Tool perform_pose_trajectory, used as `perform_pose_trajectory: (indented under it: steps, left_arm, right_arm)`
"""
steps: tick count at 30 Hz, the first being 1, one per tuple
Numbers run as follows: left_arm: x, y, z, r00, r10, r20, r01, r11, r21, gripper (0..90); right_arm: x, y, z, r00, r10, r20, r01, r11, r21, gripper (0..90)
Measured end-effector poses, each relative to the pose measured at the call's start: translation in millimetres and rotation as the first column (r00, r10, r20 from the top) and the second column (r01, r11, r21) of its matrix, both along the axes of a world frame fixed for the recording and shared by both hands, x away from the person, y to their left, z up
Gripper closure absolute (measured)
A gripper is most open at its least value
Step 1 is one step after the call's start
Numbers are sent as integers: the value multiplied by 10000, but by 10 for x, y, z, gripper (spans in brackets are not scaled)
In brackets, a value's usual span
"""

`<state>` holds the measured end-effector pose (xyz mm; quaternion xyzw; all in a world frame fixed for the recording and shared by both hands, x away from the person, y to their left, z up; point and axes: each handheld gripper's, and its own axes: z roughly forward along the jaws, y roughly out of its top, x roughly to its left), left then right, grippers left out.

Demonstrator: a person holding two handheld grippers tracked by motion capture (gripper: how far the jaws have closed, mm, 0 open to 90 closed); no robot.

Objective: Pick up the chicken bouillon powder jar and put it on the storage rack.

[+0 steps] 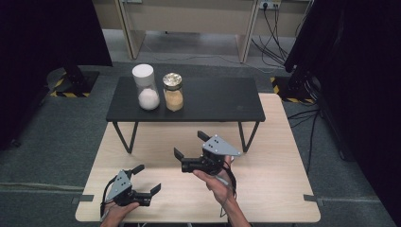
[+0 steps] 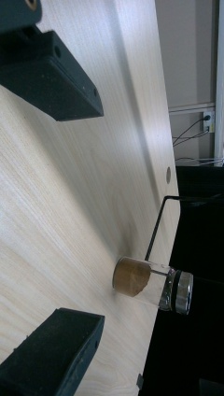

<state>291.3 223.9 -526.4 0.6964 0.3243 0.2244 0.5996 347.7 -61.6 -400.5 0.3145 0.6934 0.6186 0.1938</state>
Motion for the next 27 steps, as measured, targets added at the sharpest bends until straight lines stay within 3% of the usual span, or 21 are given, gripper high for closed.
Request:
perform_pose_trajectory:
  steps: [27]
  left_arm:
    - [-3, 1, 8, 10000, -13, 31, 13, 10000, -21, 20]
  right_arm:
    - [-109, -32, -248, 9998, 203, -55, -203, 9998, -87, 18]
